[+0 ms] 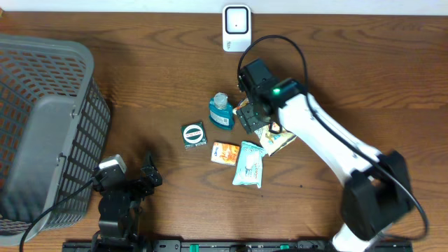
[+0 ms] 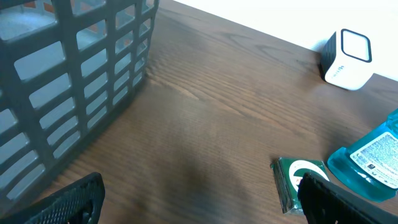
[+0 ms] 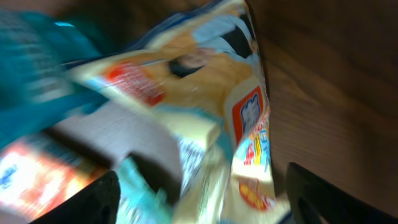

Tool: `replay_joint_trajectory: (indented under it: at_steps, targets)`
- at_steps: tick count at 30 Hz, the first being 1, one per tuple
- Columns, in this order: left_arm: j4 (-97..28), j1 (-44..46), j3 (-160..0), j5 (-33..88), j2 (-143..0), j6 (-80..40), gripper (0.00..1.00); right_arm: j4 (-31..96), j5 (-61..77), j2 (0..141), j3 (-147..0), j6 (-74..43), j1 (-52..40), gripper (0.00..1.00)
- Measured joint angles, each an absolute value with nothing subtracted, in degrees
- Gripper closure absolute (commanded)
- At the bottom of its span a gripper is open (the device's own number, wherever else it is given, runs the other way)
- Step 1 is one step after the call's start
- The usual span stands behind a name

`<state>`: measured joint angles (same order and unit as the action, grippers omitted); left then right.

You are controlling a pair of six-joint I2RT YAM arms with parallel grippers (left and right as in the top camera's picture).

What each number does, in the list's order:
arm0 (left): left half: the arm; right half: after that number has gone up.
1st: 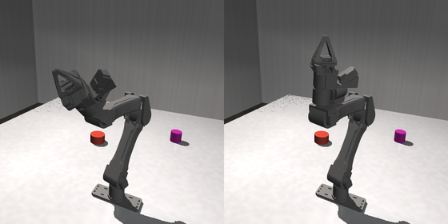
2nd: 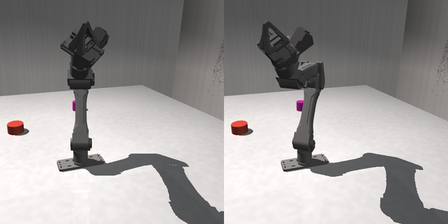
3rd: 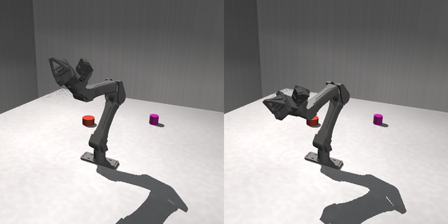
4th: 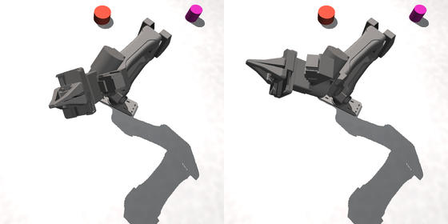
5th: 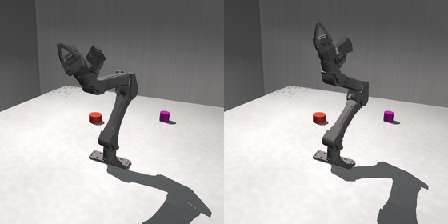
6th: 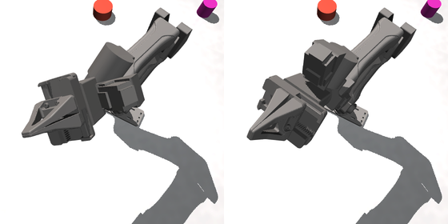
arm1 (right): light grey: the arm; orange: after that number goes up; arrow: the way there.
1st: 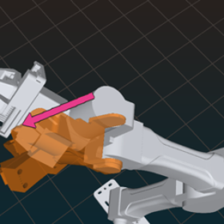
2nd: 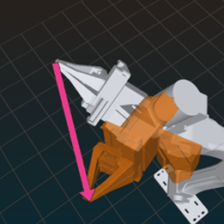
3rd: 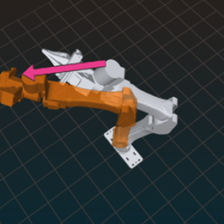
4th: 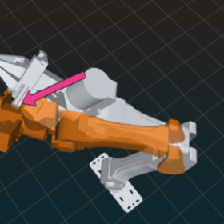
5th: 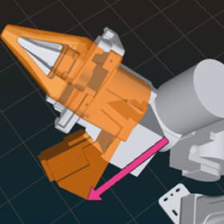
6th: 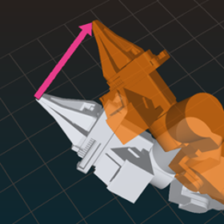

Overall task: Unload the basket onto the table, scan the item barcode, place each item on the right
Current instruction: 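Lower the right gripper onto the snack bag beside the bottle, then close the right gripper on the snack bag and lift it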

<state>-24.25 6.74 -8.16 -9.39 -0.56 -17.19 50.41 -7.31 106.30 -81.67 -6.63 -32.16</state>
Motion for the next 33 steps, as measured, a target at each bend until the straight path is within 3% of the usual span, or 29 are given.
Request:
replay_joint_trajectory:
  at_steps: [1,3,4,7,13,14,17,19,25,33]
  targets:
    - [-24.3,6.7,-8.2,-9.4,-0.6,-17.2,0.02,50.1,-7.7,107.6,-81.6,-7.0,-32.0,0.34]
    - [-24.3,6.7,-8.2,-9.4,-0.6,-17.2,0.02,49.7,-8.4,109.9,-81.6,-7.9,-31.6,0.56]
    - [-24.3,6.7,-8.2,-9.4,-0.6,-17.2,0.02,49.5,-8.7,110.8,-81.6,-8.3,-31.4,0.60]
    - [-24.3,6.7,-8.2,-9.4,-0.6,-17.2,0.02,48.6,-9.7,112.6,-81.5,-8.9,-31.0,0.59]
    - [-24.3,6.7,-8.2,-9.4,-0.6,-17.2,0.02,48.0,-10.7,116.3,-81.5,-9.1,-30.9,0.47]
    - [-24.3,6.7,-8.2,-9.4,-0.6,-17.2,0.02,48.0,-10.8,116.9,-81.5,-9.1,-30.9,0.50]
    - [-24.3,6.7,-8.2,-9.4,-0.6,-17.2,0.02,48.1,-11.5,118.1,-81.7,-9.3,-30.9,0.86]
    - [-24.3,6.7,-8.2,-9.4,-0.6,-17.2,0.02,48.4,-11.6,118.1,-81.9,-9.4,-30.9,0.99]
    - [-24.3,6.7,-8.2,-9.4,-0.6,-17.2,0.01,57.8,-4.2,117.7,-86.1,-7.9,-28.8,0.99]
    - [-24.3,6.7,-8.2,-9.4,-0.6,-17.2,0.02,77.5,26.8,110.6,-90.3,5.9,-15.7,0.99]
